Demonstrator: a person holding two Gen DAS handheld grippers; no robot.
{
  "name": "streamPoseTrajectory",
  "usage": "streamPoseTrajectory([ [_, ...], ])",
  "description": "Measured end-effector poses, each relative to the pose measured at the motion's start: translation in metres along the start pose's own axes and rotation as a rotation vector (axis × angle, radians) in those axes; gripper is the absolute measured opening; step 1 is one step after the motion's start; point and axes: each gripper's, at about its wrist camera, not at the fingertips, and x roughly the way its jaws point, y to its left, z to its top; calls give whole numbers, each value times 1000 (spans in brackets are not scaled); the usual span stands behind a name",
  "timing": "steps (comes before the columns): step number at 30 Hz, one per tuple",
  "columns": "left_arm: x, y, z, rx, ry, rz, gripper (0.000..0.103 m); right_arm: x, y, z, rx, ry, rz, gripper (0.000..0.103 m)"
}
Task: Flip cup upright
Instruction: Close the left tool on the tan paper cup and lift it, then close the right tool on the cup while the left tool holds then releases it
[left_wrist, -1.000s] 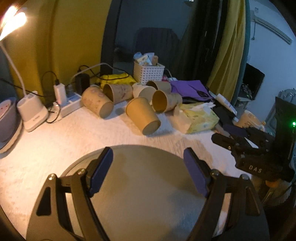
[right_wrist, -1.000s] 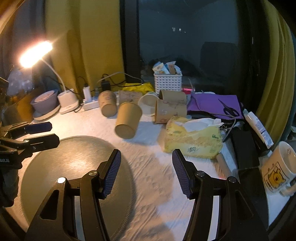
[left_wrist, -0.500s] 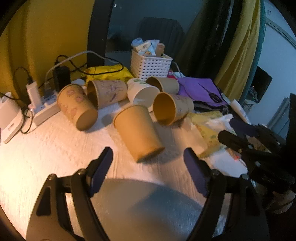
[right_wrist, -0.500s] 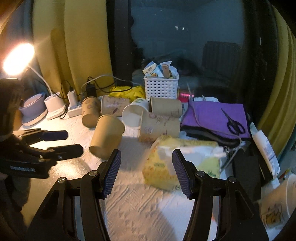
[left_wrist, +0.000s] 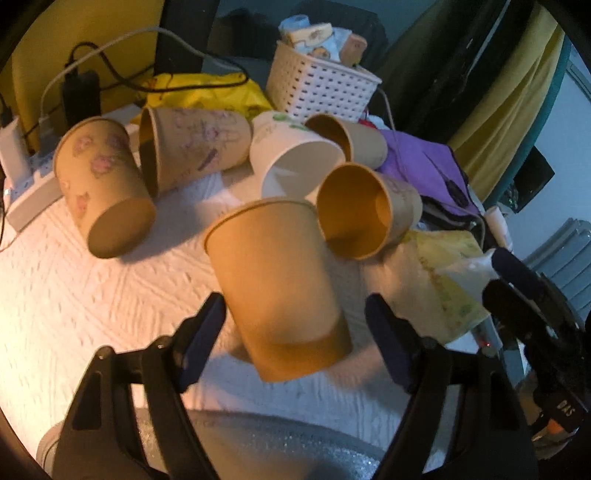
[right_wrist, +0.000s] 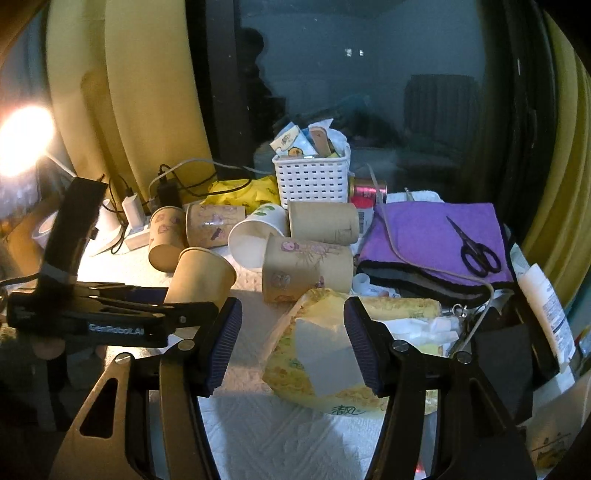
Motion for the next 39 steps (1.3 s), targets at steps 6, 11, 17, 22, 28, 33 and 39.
streamPoseTrajectory([
  [6,0,2,-4,15,-2,-16,63,0,-2,-1,14,8,4,61],
  [11,-21,-2,-16,36,-22,-40,63,-12,4,-3,24,5,8,61],
  [17,-65,-12,-34,82,-84,-54,63,-41,24,-4,15,-20,9,61],
  [22,-105,-21,-56,128,-150,-68,63,-72,47,-6,8,-42,16,61],
  [28,-146,-24,-91,182,-228,-76,63,-104,74,-15,8,-57,36,61],
  [33,-171,-20,-132,231,-285,-47,63,-124,99,-31,20,-44,66,61],
  [39,-189,-12,-175,273,-336,-22,63,-141,125,-53,50,-16,128,61],
])
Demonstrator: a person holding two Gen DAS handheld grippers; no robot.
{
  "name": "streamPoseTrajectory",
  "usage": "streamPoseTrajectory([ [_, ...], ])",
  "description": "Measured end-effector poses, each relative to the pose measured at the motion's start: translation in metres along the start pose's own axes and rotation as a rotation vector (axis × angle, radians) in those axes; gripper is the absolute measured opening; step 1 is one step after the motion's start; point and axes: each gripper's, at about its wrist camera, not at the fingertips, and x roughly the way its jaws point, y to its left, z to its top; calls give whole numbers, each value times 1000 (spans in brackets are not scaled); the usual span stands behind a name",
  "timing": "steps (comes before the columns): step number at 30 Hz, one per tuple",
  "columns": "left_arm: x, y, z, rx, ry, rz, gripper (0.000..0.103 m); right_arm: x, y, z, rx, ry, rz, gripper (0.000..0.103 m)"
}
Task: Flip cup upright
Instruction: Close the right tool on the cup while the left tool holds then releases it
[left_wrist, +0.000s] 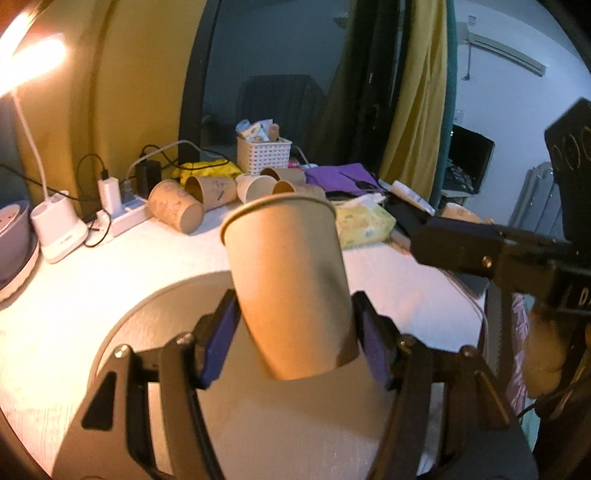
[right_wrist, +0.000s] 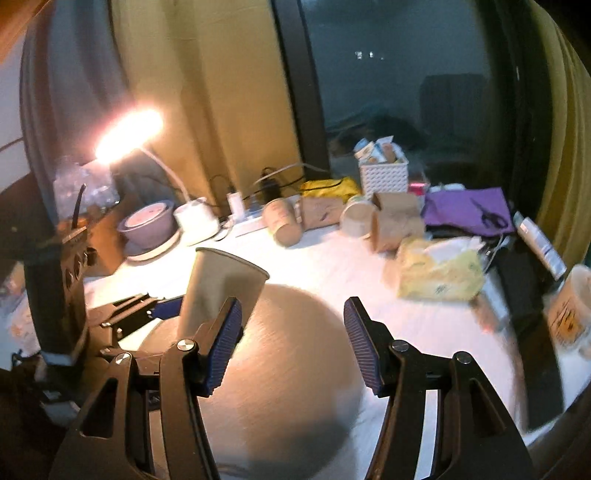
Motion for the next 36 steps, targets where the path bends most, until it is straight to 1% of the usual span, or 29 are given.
streamPoseTrajectory([
  [7,-43,-6,-35,42,-67,6,63,-16,41,-27,8,12,78,61],
  [12,-71,-13,-58,62,-112,-9,63,-28,62,-45,37,18,144,61],
  [14,-82,-16,-67,81,-134,-11,63,-32,70,-52,40,23,158,63],
  [15,-87,-18,-71,91,-144,-9,63,-33,74,-54,42,25,163,67],
  [16,-93,-20,-76,105,-157,-4,63,-35,76,-57,42,26,172,69],
  [22,-116,-32,-97,163,-214,11,63,-45,89,-70,63,28,242,69],
  [30,-124,-35,-105,177,-239,-14,63,-43,90,-71,125,44,340,70],
  [33,-124,-35,-107,184,-245,-19,63,-39,87,-71,148,52,367,70],
  [36,-126,-36,-110,189,-250,-41,63,-37,87,-72,156,60,380,70],
])
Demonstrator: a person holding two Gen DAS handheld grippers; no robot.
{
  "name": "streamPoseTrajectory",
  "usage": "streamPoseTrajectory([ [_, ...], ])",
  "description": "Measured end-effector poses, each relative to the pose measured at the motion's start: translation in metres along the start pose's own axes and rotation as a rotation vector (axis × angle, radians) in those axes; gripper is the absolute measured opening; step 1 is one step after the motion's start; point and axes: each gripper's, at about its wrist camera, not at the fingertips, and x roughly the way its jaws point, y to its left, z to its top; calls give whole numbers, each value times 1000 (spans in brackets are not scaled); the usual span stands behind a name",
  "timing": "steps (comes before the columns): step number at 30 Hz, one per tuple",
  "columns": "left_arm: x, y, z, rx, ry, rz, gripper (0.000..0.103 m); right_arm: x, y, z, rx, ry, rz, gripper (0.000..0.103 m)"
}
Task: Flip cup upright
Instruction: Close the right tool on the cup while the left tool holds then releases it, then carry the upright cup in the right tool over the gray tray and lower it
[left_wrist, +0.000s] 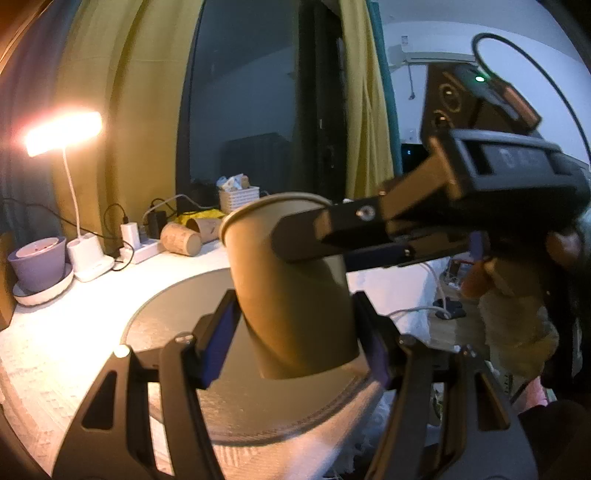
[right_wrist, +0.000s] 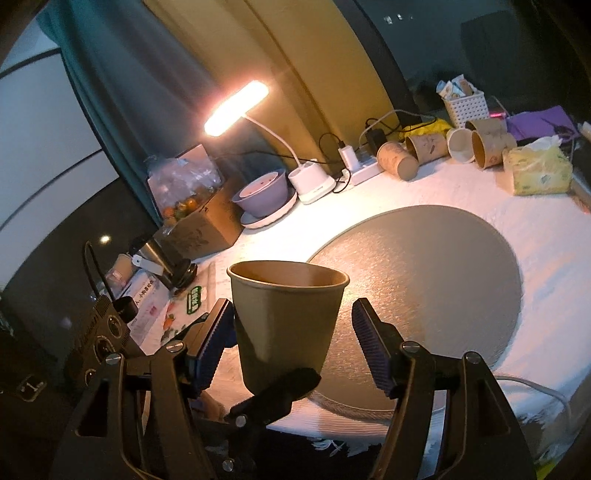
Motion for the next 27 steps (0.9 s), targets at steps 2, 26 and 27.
streamPoseTrajectory([
  [2,-2,-3,-2,12,-8,-21,63,3,0,-1,0,8,7,70],
  [26,23,21,-18,-114,225,-51,81,21,-14,12,-90,-60,-222,68],
  [27,25,27,-18,-141,246,-51,81,22,-17,14,-99,-69,-246,68],
])
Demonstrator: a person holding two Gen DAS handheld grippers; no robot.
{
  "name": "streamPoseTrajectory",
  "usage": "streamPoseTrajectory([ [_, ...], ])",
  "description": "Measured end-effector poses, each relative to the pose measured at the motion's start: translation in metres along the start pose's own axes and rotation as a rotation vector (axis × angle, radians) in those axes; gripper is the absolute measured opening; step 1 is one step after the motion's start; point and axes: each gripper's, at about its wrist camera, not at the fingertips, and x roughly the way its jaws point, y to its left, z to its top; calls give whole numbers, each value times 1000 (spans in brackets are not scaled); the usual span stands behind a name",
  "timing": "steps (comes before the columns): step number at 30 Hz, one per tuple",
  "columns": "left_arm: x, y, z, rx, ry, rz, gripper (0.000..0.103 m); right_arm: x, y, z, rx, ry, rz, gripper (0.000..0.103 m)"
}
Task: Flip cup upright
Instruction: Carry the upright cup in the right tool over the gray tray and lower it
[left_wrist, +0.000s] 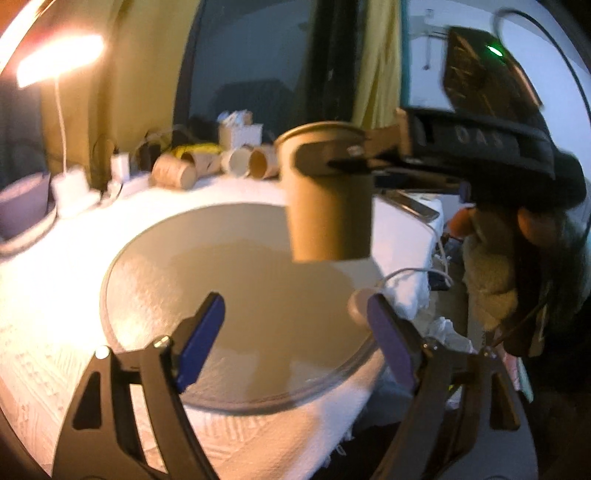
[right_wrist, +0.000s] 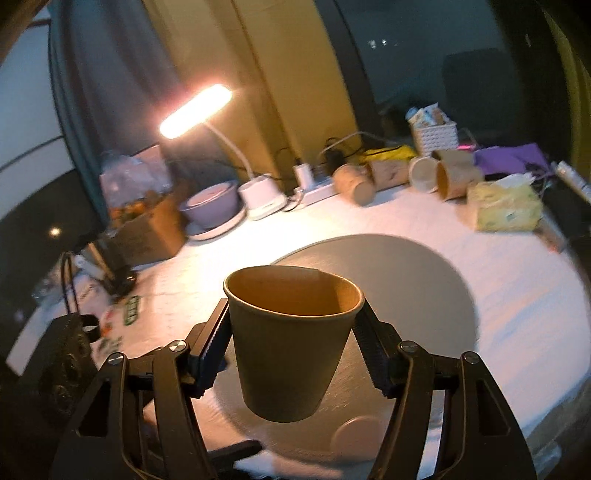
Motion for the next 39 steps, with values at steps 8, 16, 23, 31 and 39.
streamPoseTrajectory([
  [8,0,72,18,-235,20,69,81,25,-13,9,-53,-20,-118,68],
  [16,1,116,26,-336,-21,124,81,58,-12,20,-86,-11,-153,68],
  [23,5,133,20,-433,-11,123,81,86,-6,28,-144,5,-187,68],
  [31,10,141,17,-477,13,120,81,112,12,29,-267,7,-227,68],
  [39,10,142,16,-490,9,121,81,116,14,28,-281,52,-234,68],
])
